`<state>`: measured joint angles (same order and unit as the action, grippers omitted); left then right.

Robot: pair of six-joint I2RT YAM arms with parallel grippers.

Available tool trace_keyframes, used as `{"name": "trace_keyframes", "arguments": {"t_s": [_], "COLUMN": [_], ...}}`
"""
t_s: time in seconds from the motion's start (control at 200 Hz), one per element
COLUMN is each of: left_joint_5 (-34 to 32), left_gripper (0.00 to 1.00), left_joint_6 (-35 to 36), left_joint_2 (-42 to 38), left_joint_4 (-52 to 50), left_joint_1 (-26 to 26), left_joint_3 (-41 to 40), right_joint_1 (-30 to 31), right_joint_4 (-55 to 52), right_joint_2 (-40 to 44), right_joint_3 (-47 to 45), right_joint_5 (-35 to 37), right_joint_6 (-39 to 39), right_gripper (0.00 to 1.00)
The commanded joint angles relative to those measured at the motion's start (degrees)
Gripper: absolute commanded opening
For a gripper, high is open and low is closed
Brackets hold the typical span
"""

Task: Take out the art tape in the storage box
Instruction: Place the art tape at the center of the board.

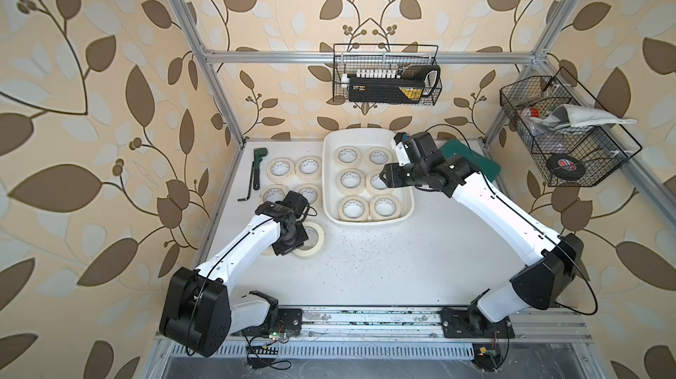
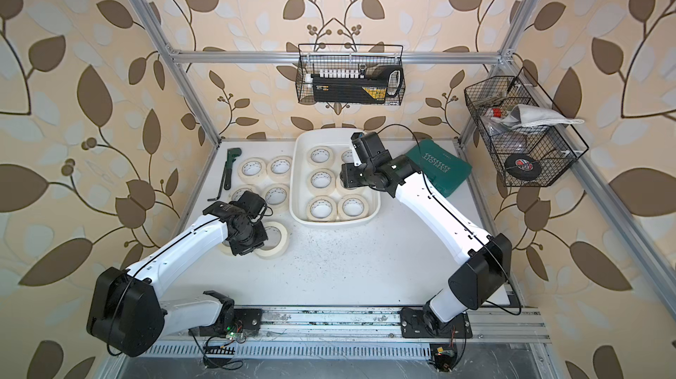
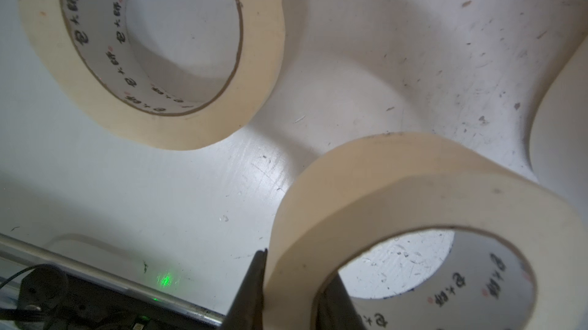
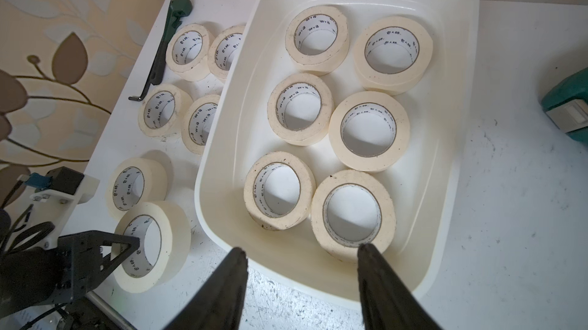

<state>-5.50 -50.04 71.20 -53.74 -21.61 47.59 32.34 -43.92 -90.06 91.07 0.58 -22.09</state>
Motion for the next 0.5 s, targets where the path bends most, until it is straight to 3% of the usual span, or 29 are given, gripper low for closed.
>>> {"name": "trace_keyframes", "arguments": {"t_s": [0.0,0.495], "left_joint_5": [1.8,0.1], "left_gripper": [0.00,0.00], "left_joint_6": [-1.8,-4.1], "left_joint_2": [0.9,5.0], "left_joint_4": [4.2,7.5], "left_joint_1": [1.0,1.4], "left_joint_3": [-1.0,-4.1], "right_joint_1": [-0.4,-1.0], "right_joint_4": [-0.4,-0.7], "right_joint_2": [-0.8,-2.8], "right_joint_3": [-0.6,-0.4], "right_joint_5": [-0.7,-1.3], "right_joint_6": [-0.6,-0.6], "right_gripper": [0.57,0.58]}}
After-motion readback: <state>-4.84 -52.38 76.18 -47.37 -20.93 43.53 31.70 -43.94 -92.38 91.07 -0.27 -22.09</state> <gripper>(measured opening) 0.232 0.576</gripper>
